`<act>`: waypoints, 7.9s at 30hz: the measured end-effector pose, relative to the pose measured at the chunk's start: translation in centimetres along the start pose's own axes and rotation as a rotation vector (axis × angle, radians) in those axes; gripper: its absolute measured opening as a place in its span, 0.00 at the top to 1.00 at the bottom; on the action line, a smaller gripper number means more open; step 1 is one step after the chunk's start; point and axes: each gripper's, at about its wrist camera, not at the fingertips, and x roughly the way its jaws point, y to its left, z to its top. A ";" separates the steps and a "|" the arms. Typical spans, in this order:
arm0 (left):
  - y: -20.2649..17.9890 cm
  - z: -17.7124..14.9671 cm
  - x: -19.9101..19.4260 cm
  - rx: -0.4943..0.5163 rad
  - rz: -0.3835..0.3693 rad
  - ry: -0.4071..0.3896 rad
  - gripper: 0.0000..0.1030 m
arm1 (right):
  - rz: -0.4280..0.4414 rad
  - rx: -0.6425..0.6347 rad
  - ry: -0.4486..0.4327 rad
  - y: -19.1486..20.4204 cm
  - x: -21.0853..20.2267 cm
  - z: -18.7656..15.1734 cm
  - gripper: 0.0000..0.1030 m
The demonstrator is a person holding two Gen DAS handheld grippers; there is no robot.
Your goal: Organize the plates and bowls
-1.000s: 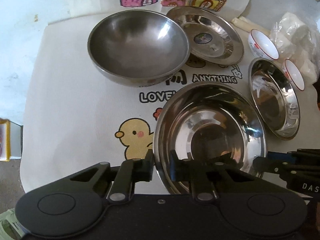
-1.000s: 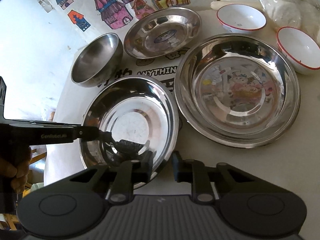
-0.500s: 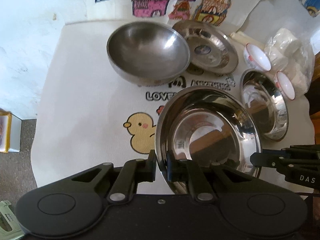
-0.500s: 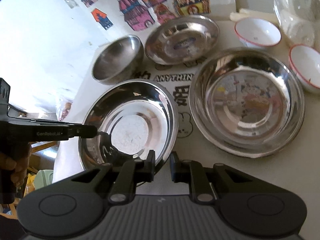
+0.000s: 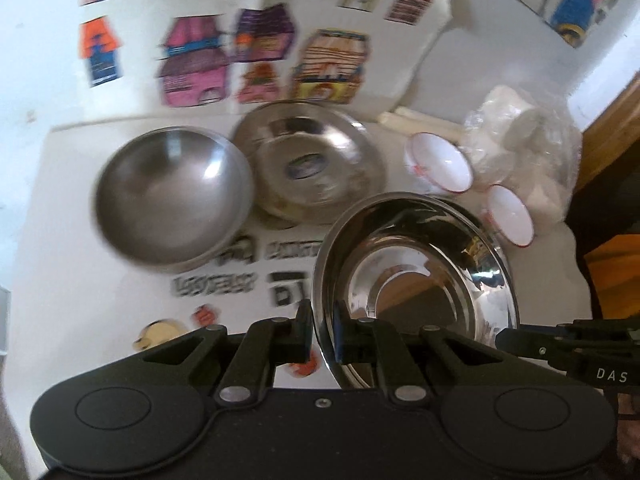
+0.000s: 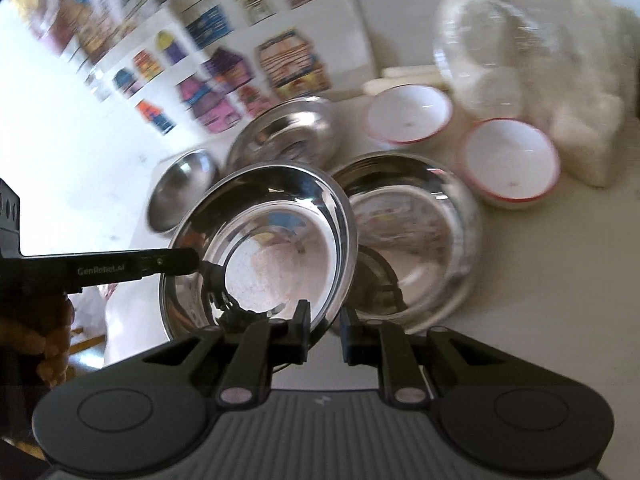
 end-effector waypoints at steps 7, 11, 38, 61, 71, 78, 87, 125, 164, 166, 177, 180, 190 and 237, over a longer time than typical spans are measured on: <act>-3.6 1.1 3.1 0.052 -0.022 0.024 0.90 | -0.045 0.046 -0.010 -3.8 -0.5 0.7 0.83; -4.7 1.7 4.5 0.068 -0.007 0.040 0.90 | -0.056 0.057 -0.008 -5.0 -0.3 1.3 0.83; -7.4 2.1 7.4 0.158 0.129 0.066 0.85 | -0.102 0.017 0.034 -6.2 1.7 3.4 0.82; -7.3 1.6 7.7 0.154 0.142 0.082 0.76 | -0.159 -0.019 0.015 -5.6 2.2 3.4 0.70; -5.1 1.3 4.8 0.092 0.157 0.000 0.15 | -0.157 -0.015 -0.034 -4.2 0.8 2.5 0.28; -1.2 1.4 3.1 -0.167 0.177 -0.085 0.01 | -0.180 -0.105 -0.080 -1.8 0.1 1.6 0.00; 1.6 0.9 3.8 -0.553 0.275 -0.104 0.01 | -0.173 -0.263 -0.095 0.8 0.9 3.6 0.00; 2.1 4.4 8.2 -0.759 0.468 -0.050 0.09 | -0.068 -0.505 0.040 3.4 15.7 17.5 0.40; 1.9 4.1 7.2 -0.660 0.261 -0.134 0.80 | -0.034 -0.477 0.031 2.8 13.3 16.4 0.79; 1.8 4.0 7.0 -0.652 0.258 -0.137 0.80 | -0.034 -0.471 0.022 2.7 12.7 16.0 0.79; 0.7 3.7 5.1 -0.583 0.234 -0.163 0.79 | -0.026 -0.431 -0.045 2.1 9.6 14.4 0.79; 0.4 3.6 4.4 -0.562 0.225 -0.170 0.79 | -0.028 -0.424 -0.067 2.1 8.6 13.8 0.79; -1.2 2.8 2.4 -0.432 0.171 -0.205 0.79 | -0.044 -0.349 -0.171 1.7 4.0 11.4 0.79; -6.7 -2.5 3.7 0.107 0.064 -0.061 0.76 | -0.129 0.047 -0.207 -2.8 -1.0 -1.5 0.78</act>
